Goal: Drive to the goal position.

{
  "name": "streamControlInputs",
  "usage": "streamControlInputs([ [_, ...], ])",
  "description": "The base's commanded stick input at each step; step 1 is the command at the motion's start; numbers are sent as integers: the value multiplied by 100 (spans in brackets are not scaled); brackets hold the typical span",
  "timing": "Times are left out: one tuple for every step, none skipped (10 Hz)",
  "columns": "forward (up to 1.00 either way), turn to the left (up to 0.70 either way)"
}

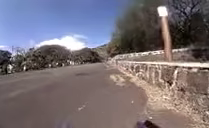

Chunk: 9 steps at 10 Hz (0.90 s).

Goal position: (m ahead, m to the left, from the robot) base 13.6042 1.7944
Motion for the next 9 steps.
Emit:
streamControlInputs([
  [50, 0],
  [50, -50],
  [50, -50],
  [50, -41],
  [50, -20],
  [50, 0],
  [50, 0],
  [50, 0],
  [50, 0],
])
